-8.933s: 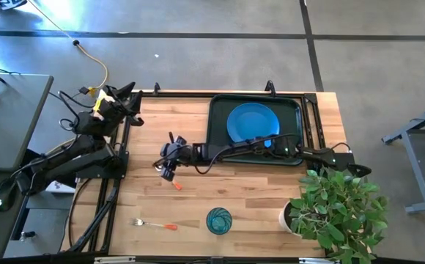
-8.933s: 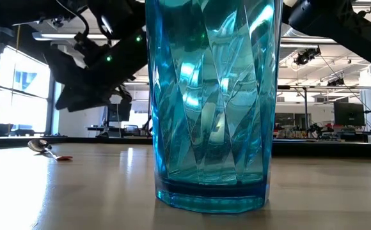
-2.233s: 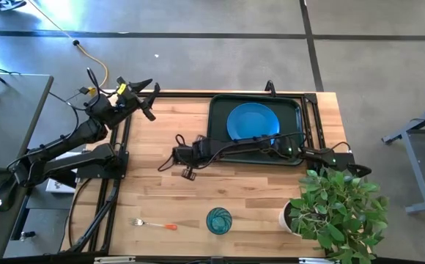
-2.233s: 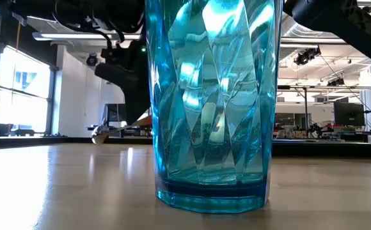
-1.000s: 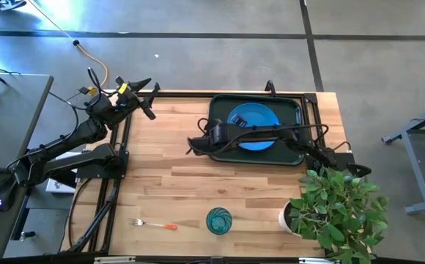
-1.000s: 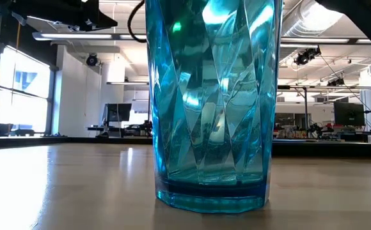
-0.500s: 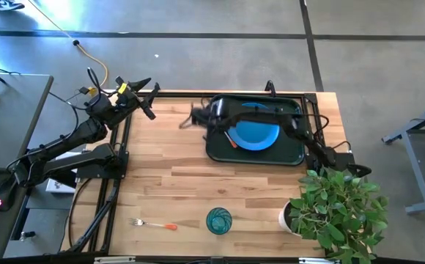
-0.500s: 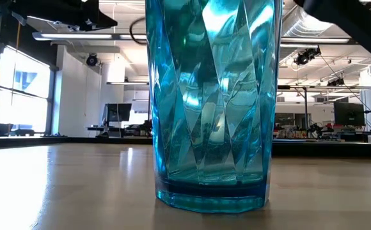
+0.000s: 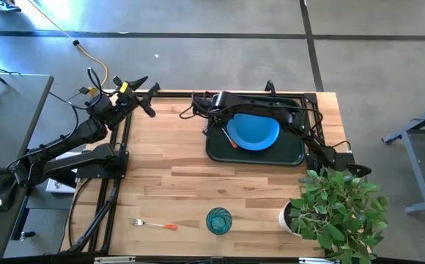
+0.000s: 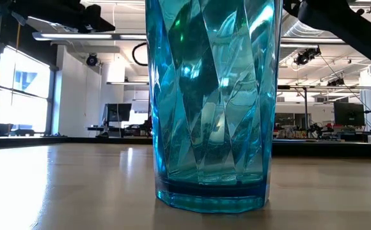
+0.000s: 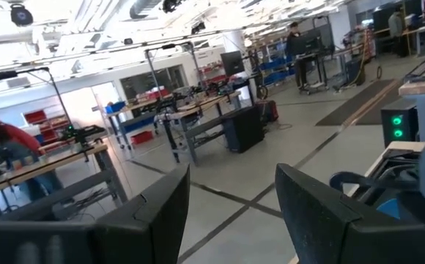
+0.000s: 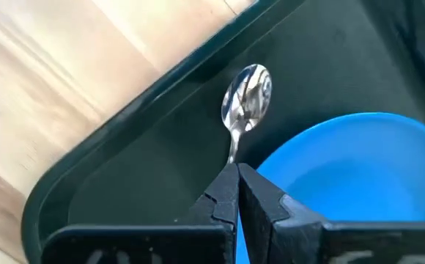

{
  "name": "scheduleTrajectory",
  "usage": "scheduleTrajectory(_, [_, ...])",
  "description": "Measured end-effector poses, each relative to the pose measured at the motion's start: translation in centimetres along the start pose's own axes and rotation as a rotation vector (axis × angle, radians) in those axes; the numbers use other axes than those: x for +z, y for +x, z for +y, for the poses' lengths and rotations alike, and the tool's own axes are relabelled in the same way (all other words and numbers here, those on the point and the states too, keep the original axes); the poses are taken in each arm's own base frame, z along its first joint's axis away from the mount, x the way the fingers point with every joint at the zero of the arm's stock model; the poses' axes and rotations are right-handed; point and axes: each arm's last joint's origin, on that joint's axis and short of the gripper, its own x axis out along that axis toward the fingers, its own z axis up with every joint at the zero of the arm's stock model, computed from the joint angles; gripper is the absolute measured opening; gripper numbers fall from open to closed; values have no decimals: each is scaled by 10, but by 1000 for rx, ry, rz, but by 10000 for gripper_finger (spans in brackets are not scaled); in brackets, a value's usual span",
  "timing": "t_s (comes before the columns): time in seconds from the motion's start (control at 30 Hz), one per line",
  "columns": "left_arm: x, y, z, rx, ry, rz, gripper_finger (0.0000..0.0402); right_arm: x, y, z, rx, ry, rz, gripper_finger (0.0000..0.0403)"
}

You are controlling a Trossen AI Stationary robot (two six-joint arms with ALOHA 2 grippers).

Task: Pick and place plate/cup/fork/spoon on tray
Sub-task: Put the orange spoon on the green serving tray to the left of the blue plate

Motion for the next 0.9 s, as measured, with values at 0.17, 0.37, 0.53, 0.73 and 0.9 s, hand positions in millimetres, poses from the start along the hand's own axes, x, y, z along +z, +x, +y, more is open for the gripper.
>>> scheduleTrajectory(0.17, [0,0,0,-1,-25,0,193,-6,23,8,49,15,21,22])
scheduleTrajectory(0.37, [2,0,0,4,-57,-16,193,-10,35,9,51,6,37,124])
scheduleTrajectory(0.53, [2,0,0,3,-74,-17,193,-5,38,-5,31,20,42,158])
scheduleTrajectory(0.73, [1,0,0,3,-82,-15,193,-1,43,-9,119,-25,55,120])
scheduleTrajectory(0.9, [1,0,0,3,-82,-15,193,-1,61,-3,133,-35,90,83])
